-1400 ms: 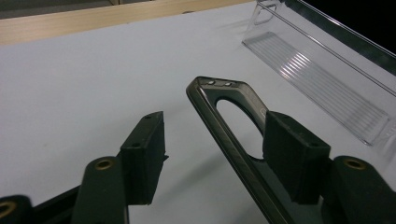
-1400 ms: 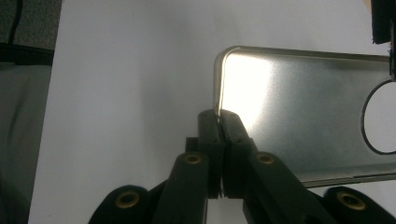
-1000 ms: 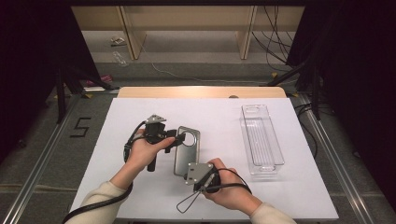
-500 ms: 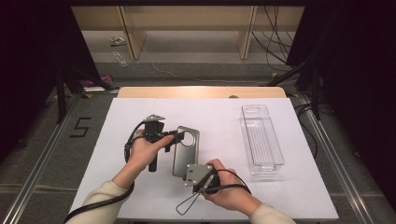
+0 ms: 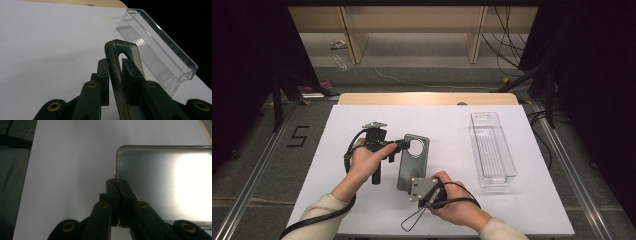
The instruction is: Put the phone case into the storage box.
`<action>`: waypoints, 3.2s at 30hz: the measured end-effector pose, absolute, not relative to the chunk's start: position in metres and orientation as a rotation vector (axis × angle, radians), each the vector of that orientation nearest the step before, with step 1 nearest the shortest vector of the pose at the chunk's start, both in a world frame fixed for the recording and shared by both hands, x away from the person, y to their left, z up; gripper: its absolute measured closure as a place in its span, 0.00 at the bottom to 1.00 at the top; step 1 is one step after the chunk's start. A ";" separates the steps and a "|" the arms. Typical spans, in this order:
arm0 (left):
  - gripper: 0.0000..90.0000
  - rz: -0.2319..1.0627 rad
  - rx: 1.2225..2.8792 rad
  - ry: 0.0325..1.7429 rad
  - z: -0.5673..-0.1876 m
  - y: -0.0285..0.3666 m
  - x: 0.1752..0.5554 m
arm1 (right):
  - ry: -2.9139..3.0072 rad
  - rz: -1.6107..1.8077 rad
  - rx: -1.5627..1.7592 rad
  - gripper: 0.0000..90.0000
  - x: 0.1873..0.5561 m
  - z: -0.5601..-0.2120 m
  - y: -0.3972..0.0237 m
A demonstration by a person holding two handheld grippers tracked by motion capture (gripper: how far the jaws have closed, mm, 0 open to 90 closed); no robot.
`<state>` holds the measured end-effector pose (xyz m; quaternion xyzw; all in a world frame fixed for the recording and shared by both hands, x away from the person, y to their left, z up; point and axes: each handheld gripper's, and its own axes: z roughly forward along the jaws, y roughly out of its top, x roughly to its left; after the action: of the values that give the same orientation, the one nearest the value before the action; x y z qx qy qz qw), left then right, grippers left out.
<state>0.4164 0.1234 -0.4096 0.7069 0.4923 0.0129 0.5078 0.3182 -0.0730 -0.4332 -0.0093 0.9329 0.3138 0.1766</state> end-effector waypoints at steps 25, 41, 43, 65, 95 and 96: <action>0.91 0.182 1.742 1.024 -0.403 0.122 0.409 | 2.505 1.034 0.205 0.53 0.330 -0.432 -0.083; 0.91 0.258 1.747 0.951 -0.404 0.126 0.404 | 2.444 1.119 0.408 0.40 0.340 -0.426 -0.095; 0.91 0.250 1.735 0.954 -0.404 0.127 0.403 | 2.434 1.128 0.437 0.40 0.341 -0.426 -0.096; 0.91 0.304 1.701 0.920 -0.408 0.138 0.390 | 2.330 1.164 0.632 0.36 0.352 -0.420 -0.111; 0.90 0.334 1.660 0.869 -0.412 0.139 0.373 | 2.274 1.213 0.718 0.36 0.359 -0.417 -0.119; 0.90 0.336 1.661 0.867 -0.412 0.138 0.373 | 2.271 1.216 0.723 0.37 0.359 -0.416 -0.120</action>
<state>0.3729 0.1385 -0.4120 0.7108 0.3711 0.1437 0.5800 0.3592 -0.1196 -0.4162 0.2631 0.8257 0.4423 0.2310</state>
